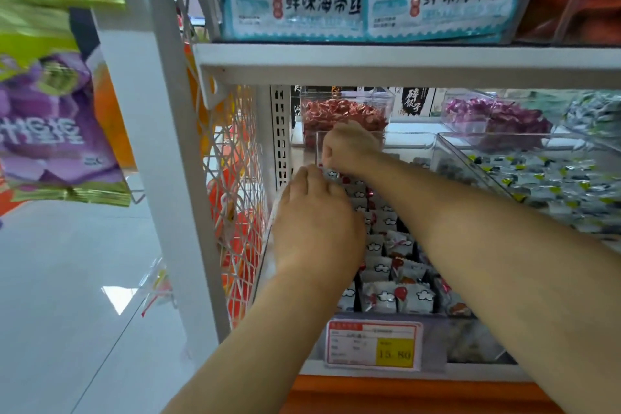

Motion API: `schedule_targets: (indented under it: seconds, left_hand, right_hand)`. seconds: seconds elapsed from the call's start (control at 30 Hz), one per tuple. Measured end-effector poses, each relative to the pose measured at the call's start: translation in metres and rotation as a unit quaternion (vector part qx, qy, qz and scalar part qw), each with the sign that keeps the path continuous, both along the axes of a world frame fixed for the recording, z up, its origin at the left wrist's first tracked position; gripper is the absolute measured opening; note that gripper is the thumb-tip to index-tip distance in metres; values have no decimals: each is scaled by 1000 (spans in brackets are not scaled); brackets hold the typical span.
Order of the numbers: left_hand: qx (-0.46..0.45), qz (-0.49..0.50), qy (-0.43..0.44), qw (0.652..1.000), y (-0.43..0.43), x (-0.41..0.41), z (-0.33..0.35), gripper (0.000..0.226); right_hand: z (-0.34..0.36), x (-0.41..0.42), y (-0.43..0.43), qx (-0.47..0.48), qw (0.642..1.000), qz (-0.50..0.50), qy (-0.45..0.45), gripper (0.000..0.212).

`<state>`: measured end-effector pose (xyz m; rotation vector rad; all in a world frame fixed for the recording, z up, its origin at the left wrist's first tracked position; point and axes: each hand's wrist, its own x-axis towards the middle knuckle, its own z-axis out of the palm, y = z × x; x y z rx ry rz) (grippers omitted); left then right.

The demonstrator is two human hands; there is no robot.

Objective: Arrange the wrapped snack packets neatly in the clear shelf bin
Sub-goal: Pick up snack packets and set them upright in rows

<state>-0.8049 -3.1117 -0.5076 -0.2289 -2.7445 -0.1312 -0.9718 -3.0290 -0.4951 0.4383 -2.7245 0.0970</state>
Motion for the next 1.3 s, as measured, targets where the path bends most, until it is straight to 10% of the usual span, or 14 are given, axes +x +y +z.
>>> schedule_targets:
  seconds: [0.4, 0.63, 1.1, 1.3]
  left_hand:
    - [89, -10, 6, 996, 1, 0, -1, 50]
    - [159, -57, 152, 974, 1, 32, 8, 38]
    - [632, -150, -168, 742, 29, 80, 5, 21]
    - [694, -136, -160, 689, 30, 80, 4, 28]
  right_hand:
    - [20, 43, 19, -271, 956, 43, 107, 11]
    - [39, 143, 67, -500, 858, 14, 113, 8]
    - [-1, 267, 133, -840, 530, 52, -102, 7]
    - [-4, 267, 134, -848, 493, 79, -178, 14]
